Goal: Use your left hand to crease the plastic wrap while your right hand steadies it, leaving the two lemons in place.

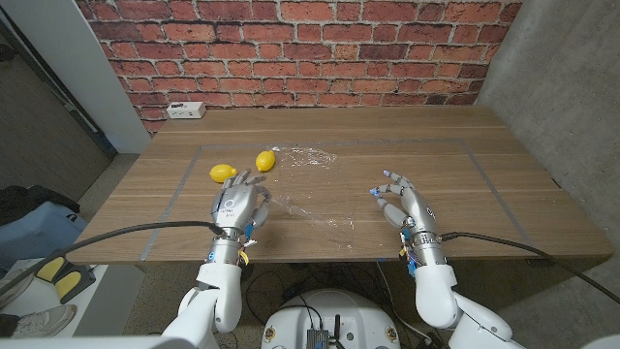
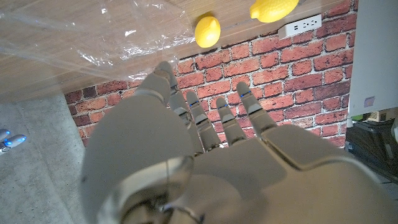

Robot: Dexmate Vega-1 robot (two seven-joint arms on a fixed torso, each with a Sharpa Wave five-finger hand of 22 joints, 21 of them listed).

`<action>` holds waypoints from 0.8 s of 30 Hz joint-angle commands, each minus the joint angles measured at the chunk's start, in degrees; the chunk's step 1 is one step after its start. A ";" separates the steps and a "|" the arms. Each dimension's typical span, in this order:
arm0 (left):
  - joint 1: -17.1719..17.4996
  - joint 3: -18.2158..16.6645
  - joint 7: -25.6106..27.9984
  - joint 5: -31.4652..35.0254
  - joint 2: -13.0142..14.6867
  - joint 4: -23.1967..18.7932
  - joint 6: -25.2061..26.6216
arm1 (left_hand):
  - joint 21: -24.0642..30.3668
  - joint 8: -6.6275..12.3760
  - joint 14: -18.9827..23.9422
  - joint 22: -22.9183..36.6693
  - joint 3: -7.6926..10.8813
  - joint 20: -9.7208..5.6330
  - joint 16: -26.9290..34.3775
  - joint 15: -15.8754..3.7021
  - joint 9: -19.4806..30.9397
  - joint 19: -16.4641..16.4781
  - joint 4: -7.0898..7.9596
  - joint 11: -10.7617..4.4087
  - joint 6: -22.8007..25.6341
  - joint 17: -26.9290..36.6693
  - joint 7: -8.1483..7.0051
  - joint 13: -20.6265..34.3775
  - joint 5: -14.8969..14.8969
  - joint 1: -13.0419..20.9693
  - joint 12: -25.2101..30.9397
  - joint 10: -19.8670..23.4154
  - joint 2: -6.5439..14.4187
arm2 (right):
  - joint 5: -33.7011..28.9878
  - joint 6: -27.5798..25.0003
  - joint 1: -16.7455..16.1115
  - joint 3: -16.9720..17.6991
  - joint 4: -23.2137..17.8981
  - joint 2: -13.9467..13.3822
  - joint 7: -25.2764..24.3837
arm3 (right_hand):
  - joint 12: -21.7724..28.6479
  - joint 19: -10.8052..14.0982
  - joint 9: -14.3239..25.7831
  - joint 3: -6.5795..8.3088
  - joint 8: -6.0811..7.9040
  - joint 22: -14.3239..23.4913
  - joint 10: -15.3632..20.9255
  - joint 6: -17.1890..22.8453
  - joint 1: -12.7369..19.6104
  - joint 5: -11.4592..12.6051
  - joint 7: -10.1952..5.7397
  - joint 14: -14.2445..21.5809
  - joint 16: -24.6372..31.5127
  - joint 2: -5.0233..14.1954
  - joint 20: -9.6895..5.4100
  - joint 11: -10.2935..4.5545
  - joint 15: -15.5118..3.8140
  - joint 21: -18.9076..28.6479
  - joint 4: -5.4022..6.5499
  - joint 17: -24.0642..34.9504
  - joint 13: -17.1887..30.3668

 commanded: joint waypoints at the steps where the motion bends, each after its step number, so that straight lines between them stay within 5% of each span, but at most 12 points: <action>1: -3.02 1.81 1.33 0.99 -1.05 1.16 1.11 | -0.18 0.20 -0.30 0.09 -0.16 0.52 -0.15 -4.40 1.09 -0.07 -0.13 0.36 3.19 0.19 3.52 0.27 0.33 0.70 0.13 0.59 -0.13 | 3.30 -3.21 -3.86 4.50 -7.53 -7.80 11.37 | -0.60 -0.68 -1.06 -1.77 -2.72 0.08 -2.47 -4.61 -2.65 0.21 -0.42 -1.24 -0.79 -2.20 1.29 1.30 -1.60 -0.44 0.45 -0.32 0.12; 10: -8.23 5.37 1.59 7.29 -3.74 4.71 4.80 | -0.11 0.32 0.02 0.11 -0.18 1.12 -0.05 -4.39 1.68 0.18 -0.23 0.32 3.45 0.16 3.71 0.33 0.46 0.99 0.29 1.28 -0.10 | 3.35 -5.69 -4.91 4.85 -10.45 -11.46 16.63 | -0.98 -3.02 -2.43 -5.69 -5.77 0.00 -5.95 -9.90 -8.91 1.36 0.86 -3.49 -2.33 -6.02 3.75 3.68 1.21 -1.49 2.09 -0.67 0.14; 21: -12.36 8.32 0.69 10.24 -6.27 7.23 6.46 | -0.01 0.69 0.44 0.12 -0.18 1.44 0.01 -4.34 2.40 0.52 -0.36 0.38 4.33 0.11 4.17 0.40 0.79 1.28 0.38 1.93 -0.28 | -3.40 -14.11 -1.95 -0.10 -13.08 -11.54 19.57 | -1.34 -6.35 -3.13 -7.59 -7.53 -0.07 -10.54 -17.34 -11.15 2.87 0.79 -6.15 -3.70 -7.49 4.39 4.09 2.00 -2.50 2.50 -0.79 0.16; 22: -12.49 8.42 0.66 10.27 -6.29 7.25 6.42 | -0.01 0.75 0.48 0.13 -0.17 1.46 0.00 -4.35 2.49 0.54 -0.38 0.38 4.48 0.11 4.19 0.40 0.85 1.32 0.38 1.96 -0.31 | -4.08 -14.50 -1.47 -0.77 -13.01 -11.29 19.59 | -1.22 -7.10 -3.20 -7.75 -7.56 -0.09 -10.90 -18.49 -11.28 3.13 -0.55 -6.56 -3.87 -7.48 4.64 4.14 2.09 -2.66 2.53 -0.79 0.17; 23: -12.54 8.44 0.62 10.13 -6.24 7.18 6.27 | -0.01 0.74 0.48 0.13 -0.17 1.45 0.00 -4.36 2.51 0.54 -0.38 0.38 4.46 0.11 4.20 0.40 0.86 1.32 0.38 1.98 -0.32 | -4.90 -15.16 -0.92 -1.53 -12.99 -11.00 19.73 | -1.19 -7.30 -3.28 -7.93 -7.77 -0.10 -11.41 -20.13 -11.41 3.36 0.10 -6.69 -3.92 -7.52 4.66 4.09 2.02 -2.60 2.54 -0.79 0.18; 24: -12.60 8.48 0.45 10.12 -6.20 7.07 6.26 | 0.01 0.79 0.50 0.12 -0.18 1.41 0.00 -4.43 2.56 0.59 -0.39 0.32 4.57 0.10 4.20 0.41 0.88 1.33 0.39 2.04 -0.37 | -5.89 -16.10 -0.35 -2.37 -12.99 -10.60 19.85 | -1.10 -7.57 -3.33 -8.05 -7.53 -0.10 -11.82 -20.94 -11.44 3.63 -1.74 -6.70 -3.92 -7.41 4.79 4.22 2.13 -2.53 2.53 -0.80 0.18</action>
